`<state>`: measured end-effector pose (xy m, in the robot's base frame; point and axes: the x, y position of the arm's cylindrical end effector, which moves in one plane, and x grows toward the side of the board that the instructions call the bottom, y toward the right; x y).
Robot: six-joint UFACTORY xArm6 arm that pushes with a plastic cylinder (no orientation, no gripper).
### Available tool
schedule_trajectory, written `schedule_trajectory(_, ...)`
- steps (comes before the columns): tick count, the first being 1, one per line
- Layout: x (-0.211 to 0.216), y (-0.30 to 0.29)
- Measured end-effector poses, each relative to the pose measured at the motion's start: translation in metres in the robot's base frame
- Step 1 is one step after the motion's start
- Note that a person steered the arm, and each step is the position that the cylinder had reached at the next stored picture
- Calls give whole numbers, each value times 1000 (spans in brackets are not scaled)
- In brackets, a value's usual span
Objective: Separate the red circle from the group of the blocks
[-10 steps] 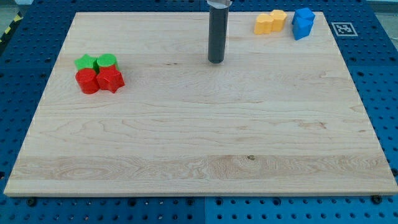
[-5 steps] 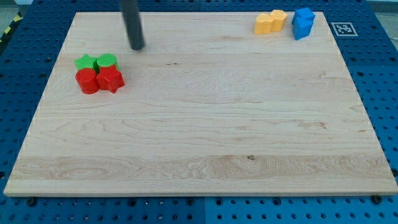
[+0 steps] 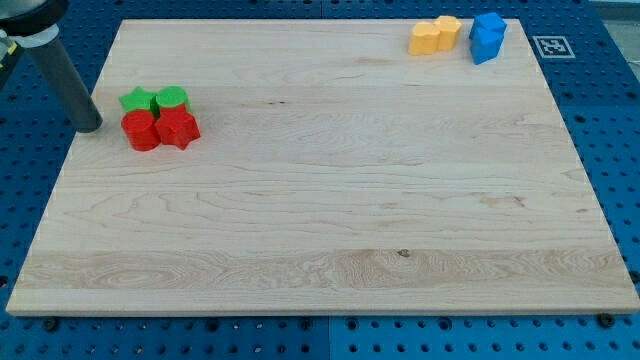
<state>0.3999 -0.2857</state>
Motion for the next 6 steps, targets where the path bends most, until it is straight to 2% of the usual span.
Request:
schedule_trajectory(4, 0, 116)
schedule_trajectory(6, 0, 110)
